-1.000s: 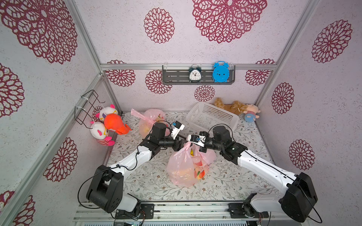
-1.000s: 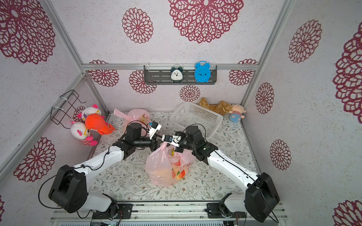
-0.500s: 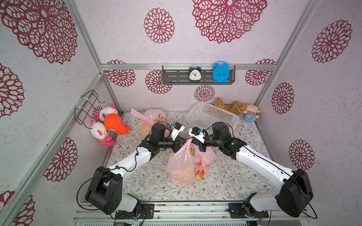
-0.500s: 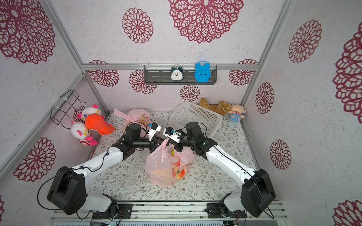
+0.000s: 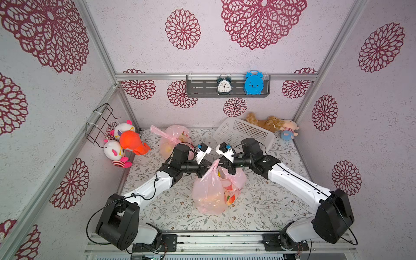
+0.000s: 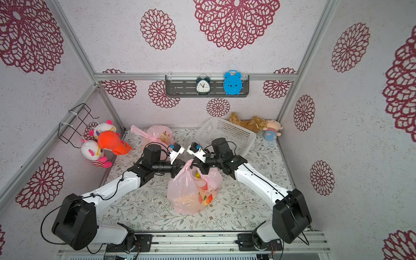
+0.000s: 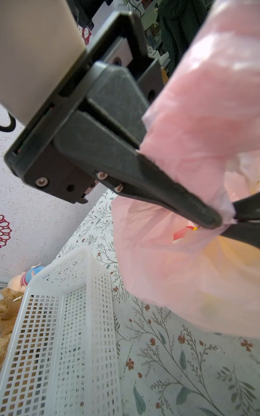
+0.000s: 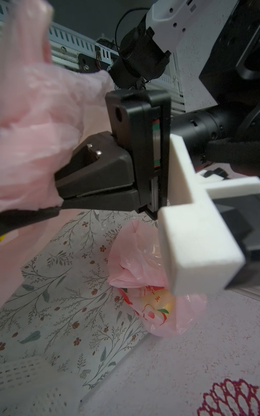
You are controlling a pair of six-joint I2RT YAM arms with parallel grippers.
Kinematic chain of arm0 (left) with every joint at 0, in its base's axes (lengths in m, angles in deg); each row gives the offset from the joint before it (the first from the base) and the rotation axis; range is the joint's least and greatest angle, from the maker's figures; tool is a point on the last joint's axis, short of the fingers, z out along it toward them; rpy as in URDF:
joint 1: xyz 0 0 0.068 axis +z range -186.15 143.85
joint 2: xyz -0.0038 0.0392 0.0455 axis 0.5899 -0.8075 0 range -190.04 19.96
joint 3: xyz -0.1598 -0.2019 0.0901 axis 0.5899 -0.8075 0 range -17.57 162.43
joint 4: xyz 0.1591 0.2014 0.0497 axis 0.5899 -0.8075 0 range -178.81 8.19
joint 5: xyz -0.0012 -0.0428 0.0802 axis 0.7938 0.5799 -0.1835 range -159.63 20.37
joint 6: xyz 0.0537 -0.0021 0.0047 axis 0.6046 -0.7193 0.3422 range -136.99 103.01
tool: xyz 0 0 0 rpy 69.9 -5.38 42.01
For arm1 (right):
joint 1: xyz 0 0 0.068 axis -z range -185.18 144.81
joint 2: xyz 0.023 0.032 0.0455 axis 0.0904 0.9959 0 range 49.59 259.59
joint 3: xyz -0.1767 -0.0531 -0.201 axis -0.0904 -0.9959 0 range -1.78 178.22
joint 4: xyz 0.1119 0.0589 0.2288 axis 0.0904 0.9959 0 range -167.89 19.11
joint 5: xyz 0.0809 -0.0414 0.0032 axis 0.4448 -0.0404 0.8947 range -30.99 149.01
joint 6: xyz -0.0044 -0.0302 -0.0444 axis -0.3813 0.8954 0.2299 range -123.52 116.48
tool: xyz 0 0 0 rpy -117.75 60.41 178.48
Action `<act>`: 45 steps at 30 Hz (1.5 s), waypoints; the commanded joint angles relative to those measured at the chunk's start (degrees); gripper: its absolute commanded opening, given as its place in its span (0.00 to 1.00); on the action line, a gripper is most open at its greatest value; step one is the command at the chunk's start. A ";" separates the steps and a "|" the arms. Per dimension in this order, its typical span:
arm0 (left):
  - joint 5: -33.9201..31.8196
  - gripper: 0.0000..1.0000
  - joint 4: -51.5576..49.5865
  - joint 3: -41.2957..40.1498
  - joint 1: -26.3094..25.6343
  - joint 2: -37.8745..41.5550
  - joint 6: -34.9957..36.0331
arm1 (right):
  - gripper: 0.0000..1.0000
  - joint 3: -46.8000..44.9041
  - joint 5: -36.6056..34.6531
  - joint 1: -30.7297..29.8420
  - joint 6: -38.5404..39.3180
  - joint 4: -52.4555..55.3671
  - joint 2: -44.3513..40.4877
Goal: Place the banana into a plastic bag & tie a knot
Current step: Cross the plastic bag at the center of the board, then tie the plastic bag at the center of the board.
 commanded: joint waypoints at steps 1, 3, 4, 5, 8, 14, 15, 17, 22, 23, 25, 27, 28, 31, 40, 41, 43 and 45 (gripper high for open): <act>-1.96 0.00 3.30 -0.34 0.51 2.14 0.29 | 0.00 1.05 2.05 -0.14 -1.26 1.94 0.23; -3.10 0.00 2.78 -0.41 0.70 2.66 0.20 | 0.00 0.96 1.60 -0.10 -1.22 2.12 0.23; -4.20 0.00 2.04 -0.35 0.86 2.94 0.24 | 0.06 0.95 1.16 -0.03 -1.25 2.22 0.15; -5.22 0.00 0.98 -0.06 0.96 3.03 0.44 | 0.11 0.89 1.04 0.06 -1.30 2.39 0.02; -7.55 0.00 -2.39 0.91 1.19 2.96 1.29 | 0.31 0.05 0.27 0.17 -1.76 1.85 -0.92; -8.40 0.00 -4.01 1.44 1.21 3.44 1.43 | 0.47 -2.15 -2.22 0.26 -3.84 1.25 -3.68; -8.98 0.00 -4.22 1.44 1.21 3.79 1.43 | 0.50 -2.57 -3.00 0.26 -4.65 1.47 -4.37; -9.97 0.00 -4.79 1.44 1.20 4.34 1.43 | 0.59 -4.05 -5.46 0.26 -7.24 0.74 -6.40; -10.64 0.00 -5.29 1.37 1.13 5.05 1.35 | 0.70 -8.72 -9.55 0.17 -14.44 -1.21 -13.26; -11.09 0.00 -5.29 1.36 1.11 5.10 1.26 | 0.70 -9.21 -9.55 0.17 -15.99 -1.27 -14.15; -11.74 0.00 -5.29 1.27 1.09 5.31 1.02 | 0.68 -10.48 -10.04 -0.08 -21.28 -2.43 -15.61; -12.23 0.00 -4.90 0.96 1.02 5.70 0.75 | 0.62 -12.19 -9.86 -0.53 -27.38 -4.70 -16.70; -12.57 0.00 -4.79 0.85 1.04 5.91 0.57 | 0.59 -13.69 -8.41 -0.61 -30.98 -7.20 -17.39; -13.15 0.00 -4.35 0.40 0.87 6.36 0.34 | 0.53 -18.07 -6.34 -2.44 -37.92 -13.41 -19.84; -14.52 0.00 -3.54 -0.91 0.91 7.50 0.11 | 0.46 -19.96 -12.56 -10.15 -44.93 -15.26 -20.63; -14.55 0.00 -3.33 -1.09 0.92 7.68 -0.04 | 0.46 -19.88 -13.25 -10.81 -45.38 -15.92 -20.17; -14.60 0.00 -3.03 -1.35 0.89 7.94 -0.14 | 0.46 -19.33 -15.94 -11.68 -46.04 -16.61 -19.12; -14.66 0.00 -2.99 -1.46 0.89 8.11 -0.16 | 0.44 -18.55 -17.23 -12.13 -46.29 -17.02 -18.24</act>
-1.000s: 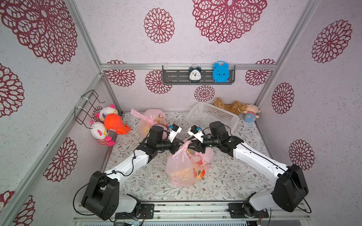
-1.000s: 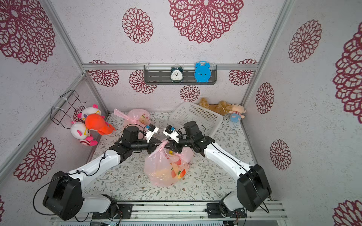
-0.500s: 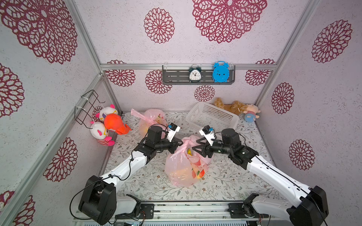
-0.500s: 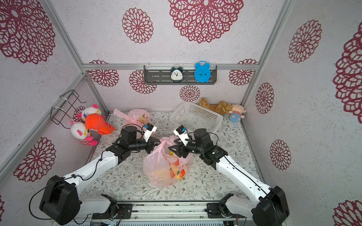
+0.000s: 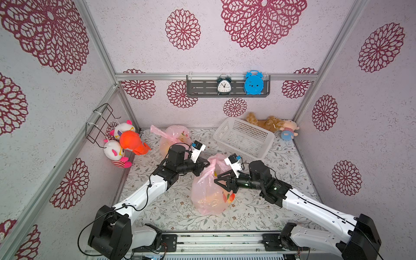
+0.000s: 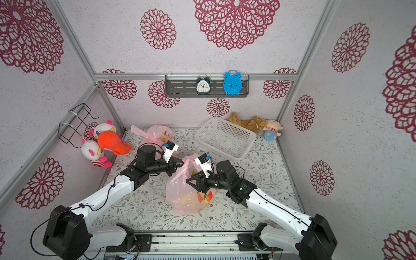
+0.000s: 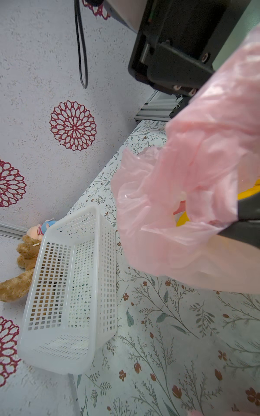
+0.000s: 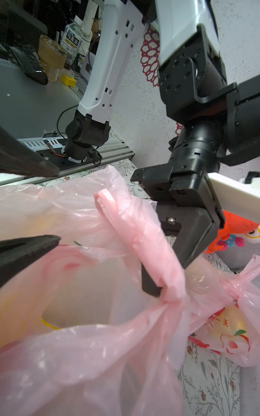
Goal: Place the banana into a plastic bag & tie a knot
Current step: Tie the plastic bag at the center of the board.
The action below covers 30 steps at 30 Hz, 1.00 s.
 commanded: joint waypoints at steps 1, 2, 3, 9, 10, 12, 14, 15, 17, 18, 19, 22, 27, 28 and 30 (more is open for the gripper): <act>-0.60 0.00 1.73 -0.91 0.17 1.59 -0.31 | 0.44 2.62 -4.78 -0.75 -2.66 -3.09 1.35; -0.62 0.00 1.71 -0.93 0.16 1.72 -0.31 | 0.43 3.16 -4.73 -0.81 -2.59 -2.91 1.90; -0.65 0.00 1.65 -1.00 0.17 1.80 -0.26 | 0.43 3.89 -4.82 -0.98 -2.43 -2.48 2.54; -0.84 0.00 1.30 -1.28 0.14 2.34 0.13 | 0.43 6.22 -4.01 -2.05 -1.27 -2.00 4.52; -0.88 0.00 1.31 -1.28 0.19 2.42 0.13 | 0.43 6.68 -4.02 -2.37 -0.95 -1.71 4.69; -0.88 0.00 1.30 -1.35 0.13 2.43 0.14 | 0.43 7.30 -4.39 -2.70 -0.66 -0.94 5.01; -0.88 0.00 1.30 -1.37 0.18 2.50 0.21 | 0.43 7.55 -4.82 -2.76 -0.58 -0.63 5.09; -0.88 0.00 1.30 -1.46 0.13 2.52 0.30 | 0.43 7.71 -4.65 -2.83 -0.39 -0.49 5.11; -0.97 0.00 1.30 -1.55 0.13 2.61 0.30 | 0.43 7.96 -5.16 -2.95 -0.29 -0.06 5.24; -0.88 0.00 1.30 -1.55 0.20 2.61 0.31 | 0.43 8.08 -5.41 -2.99 -0.37 0.04 5.38; -0.88 0.00 1.30 -1.54 0.13 2.61 0.31 | 0.43 8.18 -5.74 -2.96 -0.45 0.11 5.55; -0.79 0.00 1.30 -1.55 0.17 2.78 0.33 | 0.36 8.77 -7.06 -2.96 -0.56 0.89 5.74; -0.77 0.00 1.30 -1.55 0.14 2.80 0.48 | 0.31 9.00 -7.31 -2.96 -0.12 1.71 5.87; -0.76 0.00 1.30 -1.55 0.15 2.78 0.45 | 0.30 8.86 -7.29 -2.95 -0.03 1.79 5.80; -0.67 0.00 1.30 -1.46 0.20 2.69 0.41 | 0.28 8.39 -7.44 -3.01 0.06 1.65 5.74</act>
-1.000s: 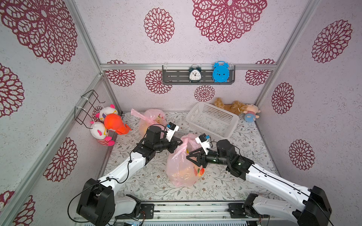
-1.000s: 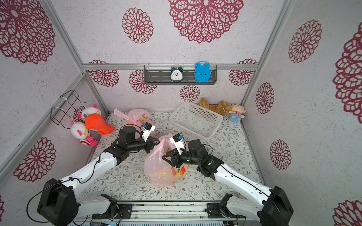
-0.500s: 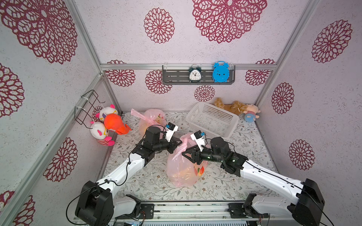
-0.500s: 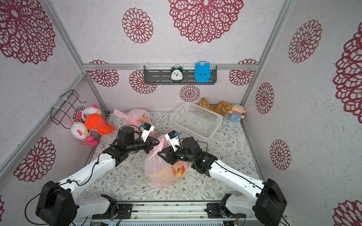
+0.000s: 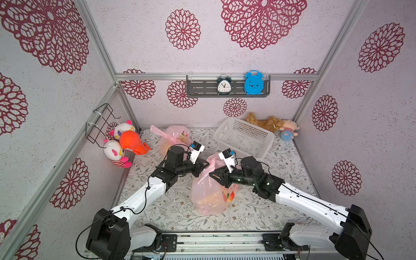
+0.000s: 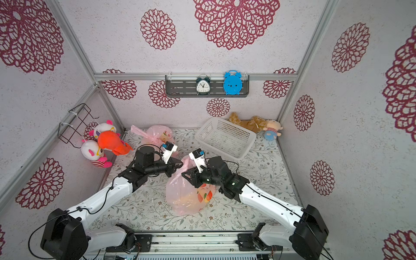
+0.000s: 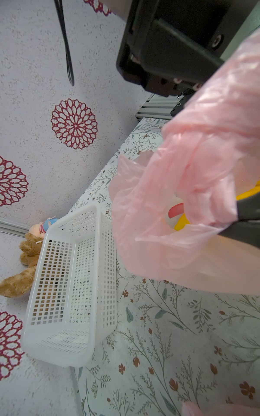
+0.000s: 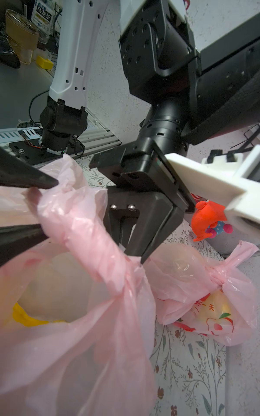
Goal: Place the banana into a plastic bag & tie a knot
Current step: Tie the plastic bag at the center of the board.
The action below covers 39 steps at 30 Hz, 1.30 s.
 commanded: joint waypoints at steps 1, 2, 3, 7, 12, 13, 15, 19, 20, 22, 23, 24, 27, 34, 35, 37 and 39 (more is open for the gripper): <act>0.10 0.00 1.23 -0.32 0.16 1.05 0.53 | 0.27 1.08 -0.94 -0.23 0.81 -0.30 -0.27; 0.11 0.00 1.23 -0.32 0.14 1.05 0.53 | 0.26 0.87 -0.85 -0.24 0.85 -0.30 -0.33; 0.10 0.00 1.23 -0.32 0.17 1.05 0.59 | 0.24 0.74 -0.71 -0.23 0.80 -0.41 -0.39; -0.03 0.00 1.23 -0.24 0.18 1.05 0.45 | 0.13 0.38 -1.01 -0.26 0.98 -0.13 -0.87; -1.05 0.00 1.06 -0.16 0.21 1.38 0.35 | 0.00 0.00 -1.91 -0.26 1.46 1.12 -1.74; -1.73 0.00 0.90 -0.10 0.17 1.56 0.27 | 0.00 -0.19 -2.32 -0.26 1.59 1.47 -2.02; -4.24 0.00 0.00 0.35 0.21 1.97 0.09 | 0.00 -0.78 -4.07 -0.28 1.83 2.75 -2.71; -10.82 0.00 -0.89 1.39 0.38 3.39 0.01 | 0.00 -2.26 -10.86 -0.27 2.38 7.48 -4.63; -12.60 0.00 -0.87 1.59 0.47 3.93 0.00 | 0.00 -2.73 -12.93 -0.19 2.51 8.84 -5.30; -14.58 0.00 -0.88 2.00 0.62 4.86 -0.09 | 0.00 -3.90 -16.09 -0.23 2.51 11.05 -6.65; -15.59 0.00 -0.88 2.20 0.73 5.29 -0.24 | 0.00 -4.65 -17.68 -0.20 2.39 11.91 -7.37; -16.73 0.00 -0.88 2.48 0.76 5.64 -0.35 | 0.00 -5.43 -18.66 -0.22 2.32 12.70 -8.11; -18.63 0.00 -0.98 3.17 1.11 5.98 -0.61 | 0.00 -7.70 -21.35 -0.24 1.45 14.08 -10.29; -20.65 0.00 -0.18 3.15 3.37 6.49 -2.63 | 0.00 -9.93 -32.36 -0.22 -0.43 19.68 -14.61; -18.71 0.00 0.03 3.28 3.49 6.50 -2.76 | 0.00 -9.96 -32.61 -0.24 -0.36 20.21 -14.77; -13.95 0.00 0.09 4.17 3.54 6.12 -3.17 | 0.00 -10.25 -31.07 -0.23 0.00 19.65 -14.78; -7.53 0.00 0.31 5.38 3.57 5.10 -4.26 | 0.00 -10.20 -28.09 -0.28 0.42 17.88 -13.97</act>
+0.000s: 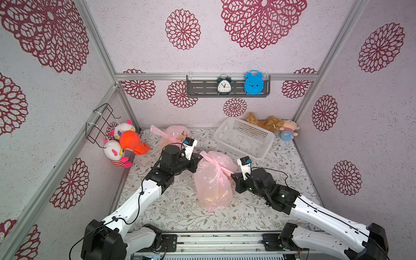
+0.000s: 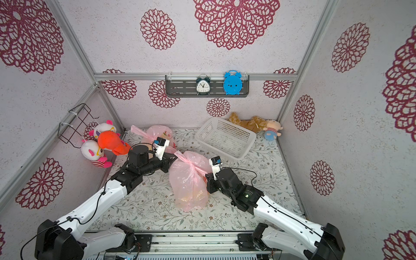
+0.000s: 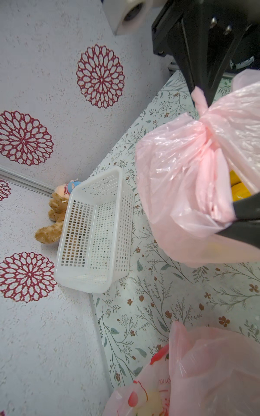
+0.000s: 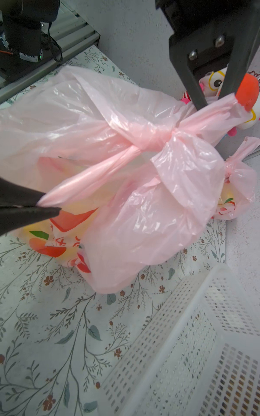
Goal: Place the banana into a plastic bag & tie a knot
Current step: Tie the plastic bag at the center of the board.
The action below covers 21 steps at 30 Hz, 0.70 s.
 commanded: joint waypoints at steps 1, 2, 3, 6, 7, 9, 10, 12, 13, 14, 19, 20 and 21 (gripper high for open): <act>6.84 0.00 2.70 3.94 2.08 -0.31 -2.84 | 0.00 -0.46 -1.16 0.16 -0.38 3.84 0.21; 8.76 0.00 2.60 4.37 2.10 -0.82 -3.29 | 0.00 0.10 -1.17 0.17 -0.36 3.67 0.89; 11.36 0.00 3.20 4.55 2.11 -1.55 -4.33 | 0.00 0.66 -2.50 0.23 -0.44 3.85 1.55; 17.78 0.00 1.27 6.50 2.00 -4.14 -7.32 | 0.00 2.24 -4.10 1.68 -0.28 4.38 3.35; 18.59 0.00 -0.53 7.26 1.90 -4.70 -7.23 | 0.00 2.84 -3.82 2.25 -0.08 4.34 3.90; 18.06 0.00 -3.82 7.98 1.67 -5.16 -6.51 | 0.00 4.16 -2.41 2.95 0.72 3.87 4.95; 17.87 0.00 -4.48 7.74 1.55 -5.08 -6.25 | 0.00 4.70 -1.77 3.23 1.08 3.64 5.48; 19.72 0.00 -3.03 6.42 1.55 -4.96 -7.27 | 0.00 6.13 0.22 3.93 2.51 2.69 6.77; 22.55 0.00 -1.37 5.78 1.57 -5.26 -8.11 | 0.00 6.68 0.95 4.31 3.14 2.27 7.30; 26.36 0.00 1.12 5.18 1.54 -5.86 -10.19 | 0.00 7.35 1.18 4.80 4.02 2.20 7.95; 27.92 0.00 6.29 3.34 2.81 -5.25 -15.60 | 0.00 5.32 1.15 11.83 4.64 3.57 9.11; 27.38 0.00 6.82 3.34 3.72 -4.80 -16.51 | 0.00 3.90 -0.25 13.56 3.59 4.04 8.72; 27.31 0.00 8.59 3.17 4.85 -4.47 -18.39 | 0.00 2.44 -0.96 15.77 2.37 4.76 8.32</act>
